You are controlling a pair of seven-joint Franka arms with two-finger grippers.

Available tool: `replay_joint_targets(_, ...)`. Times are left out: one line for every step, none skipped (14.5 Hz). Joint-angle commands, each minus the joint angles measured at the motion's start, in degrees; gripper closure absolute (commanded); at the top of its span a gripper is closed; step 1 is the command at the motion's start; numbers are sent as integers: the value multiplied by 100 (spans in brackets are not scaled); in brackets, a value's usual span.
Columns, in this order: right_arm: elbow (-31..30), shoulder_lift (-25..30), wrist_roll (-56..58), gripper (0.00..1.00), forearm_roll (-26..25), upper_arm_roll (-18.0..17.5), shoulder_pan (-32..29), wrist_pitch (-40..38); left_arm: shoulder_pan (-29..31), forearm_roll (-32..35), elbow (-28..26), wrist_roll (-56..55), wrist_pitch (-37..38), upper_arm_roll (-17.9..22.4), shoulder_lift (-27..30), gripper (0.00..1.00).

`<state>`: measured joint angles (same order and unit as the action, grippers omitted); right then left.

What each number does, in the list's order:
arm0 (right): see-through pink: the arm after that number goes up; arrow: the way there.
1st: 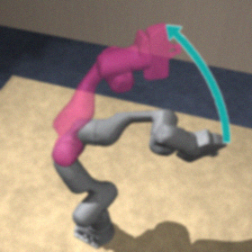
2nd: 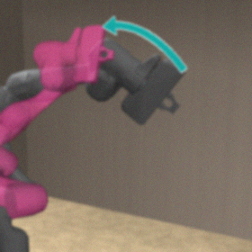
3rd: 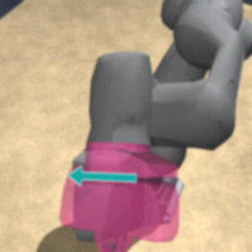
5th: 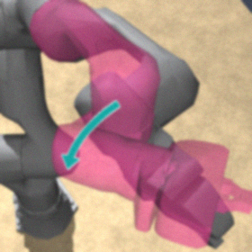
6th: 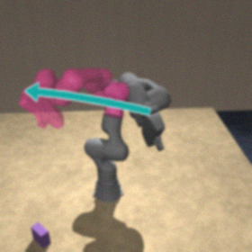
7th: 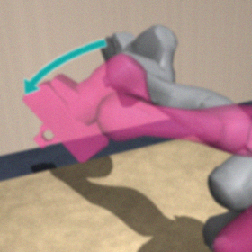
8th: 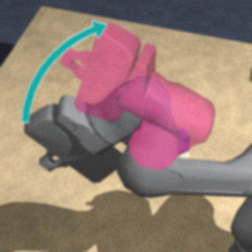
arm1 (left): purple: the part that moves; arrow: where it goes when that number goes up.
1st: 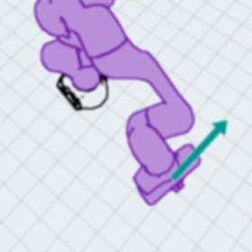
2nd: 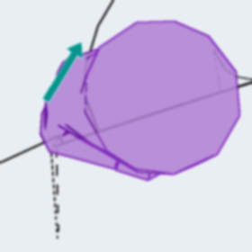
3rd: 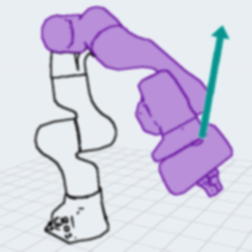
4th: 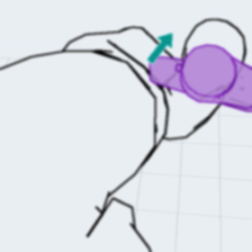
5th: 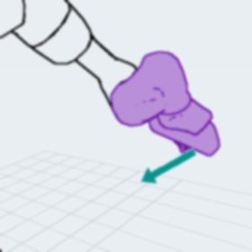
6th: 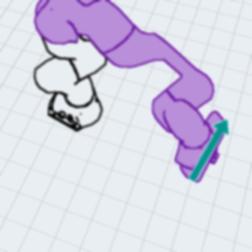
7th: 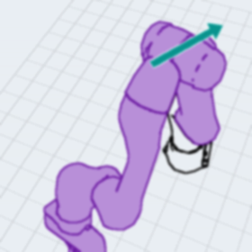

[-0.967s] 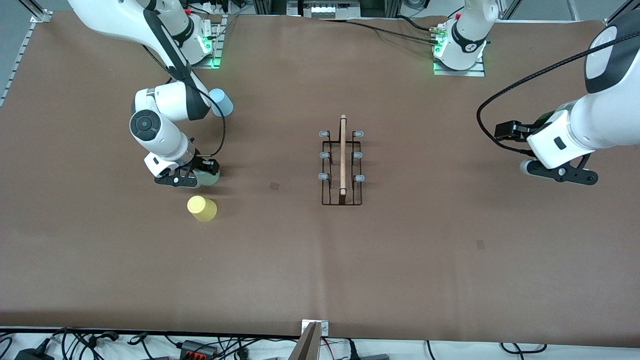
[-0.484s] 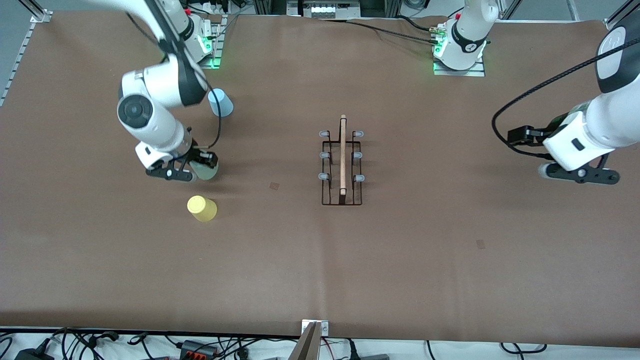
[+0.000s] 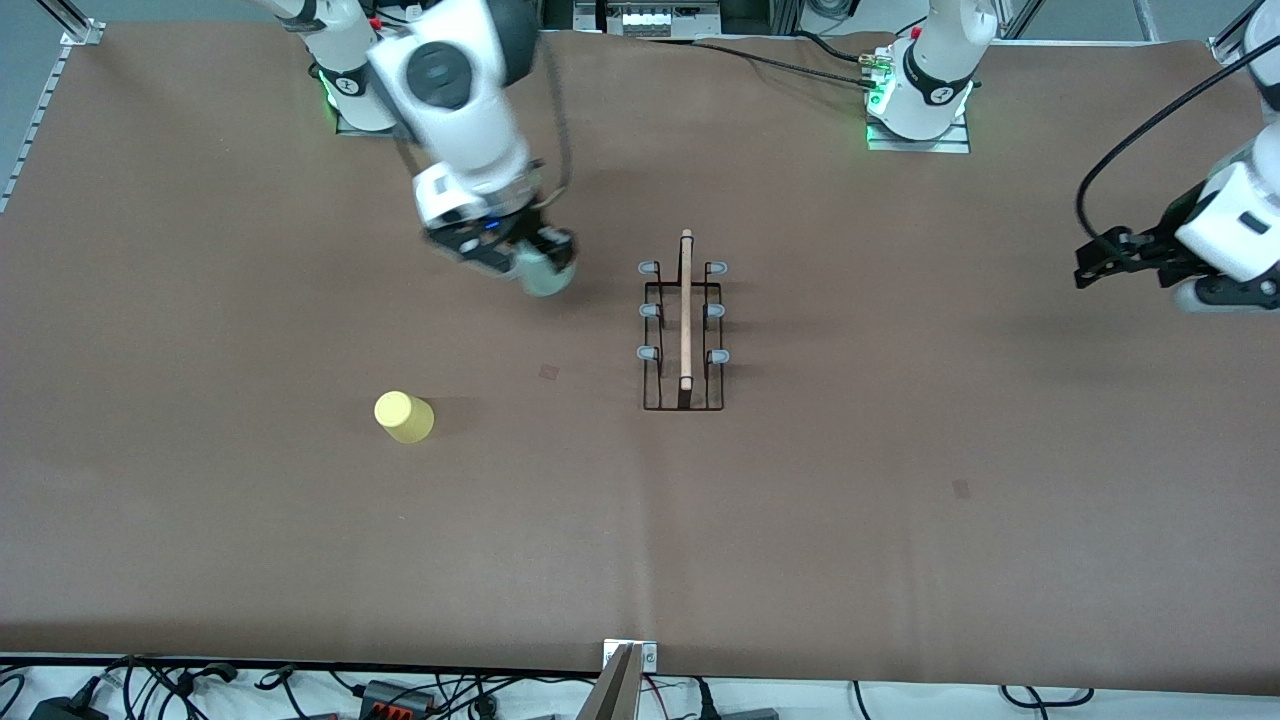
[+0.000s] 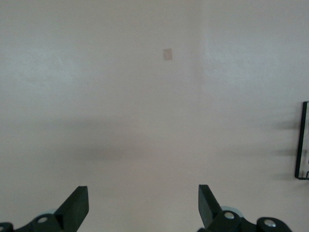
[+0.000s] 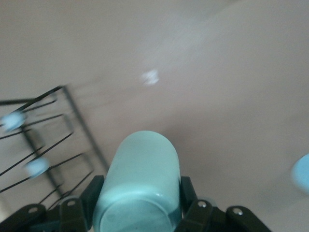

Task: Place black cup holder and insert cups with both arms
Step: 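Lift the teal cup and carry it over the holder with the right gripper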

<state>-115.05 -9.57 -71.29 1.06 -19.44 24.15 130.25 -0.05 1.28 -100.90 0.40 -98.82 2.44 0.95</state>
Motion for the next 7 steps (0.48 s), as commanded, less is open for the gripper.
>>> replay_joint_targets(762,-632,-971,88,-35,-68,465,45,260,-40,-115,83,-120,-287,107,0)
replay_joint_targets(973,-790,-1227,88,-62,-68,615,27,260,-40,-88,83,-120,-305,81,0)
replay_joint_targets(1141,-923,-1403,88,-79,-68,739,36,260,-40,-88,83,-111,-305,72,0)
replay_joint_targets(1221,-1028,-1449,88,-123,-68,801,53,268,-40,-27,92,-94,-305,55,0)
replay_joint_targets(1222,-1064,-1449,88,-193,-68,801,71,260,-40,-9,92,-93,-314,63,0)
replay_joint_targets(1213,-1117,-1449,88,-237,-68,810,80,234,-40,0,83,-93,-314,63,0)
replay_joint_targets(1213,-1178,-1449,87,-255,-68,819,89,225,-40,0,83,-93,-323,63,0)
